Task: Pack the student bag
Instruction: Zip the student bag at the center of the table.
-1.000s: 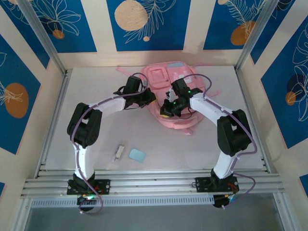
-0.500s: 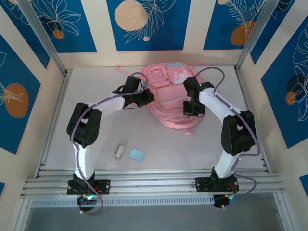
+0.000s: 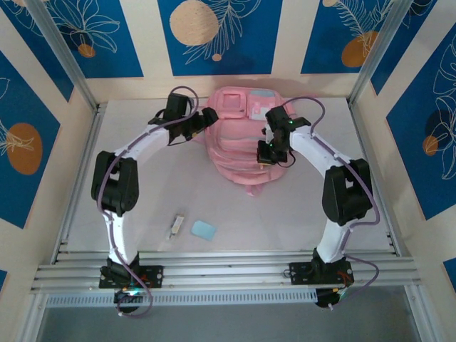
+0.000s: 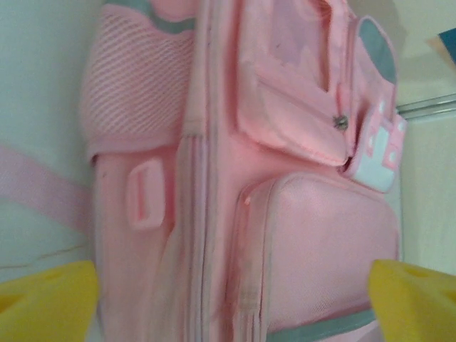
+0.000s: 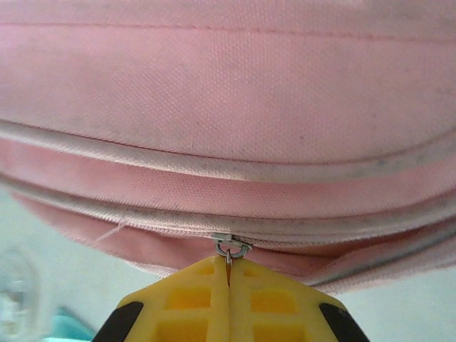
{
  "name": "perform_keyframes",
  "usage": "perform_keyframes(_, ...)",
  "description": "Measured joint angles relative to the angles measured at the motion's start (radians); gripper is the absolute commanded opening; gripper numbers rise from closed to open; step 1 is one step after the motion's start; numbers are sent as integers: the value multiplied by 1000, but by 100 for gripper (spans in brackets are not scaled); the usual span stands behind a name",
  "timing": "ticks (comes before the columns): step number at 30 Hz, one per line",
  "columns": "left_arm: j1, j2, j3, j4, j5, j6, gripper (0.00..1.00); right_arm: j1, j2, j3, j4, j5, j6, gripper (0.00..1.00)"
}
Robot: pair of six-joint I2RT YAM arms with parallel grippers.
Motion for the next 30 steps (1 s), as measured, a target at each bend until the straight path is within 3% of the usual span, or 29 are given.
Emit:
perform_keyframes(11, -58, -207, -293, 7, -25, -124, 99, 26, 106, 87, 165, -317, 194, 0)
perform_keyframes(15, -97, -182, -315, 34, -26, -193, 91, 47, 104, 43, 231, -377, 238, 0)
perform_keyframes(17, -104, -159, -315, 63, -31, -218, 81, 59, 98, 17, 241, -382, 235, 0)
perform_keyframes(18, -105, -143, -315, 76, -35, -237, 71, 62, 90, 2, 243, -382, 227, 0)
perform_keyframes(23, -105, -90, -306, 101, -30, -246, 7, 54, 53, -41, 203, -360, 98, 0)
perform_keyframes(24, -105, -84, -300, 101, -24, -246, 0, 53, 48, -43, 178, -339, 51, 0)
perform_keyframes(30, -100, -76, -287, 99, -14, -231, 0, 17, 37, -46, 15, -169, -190, 0)
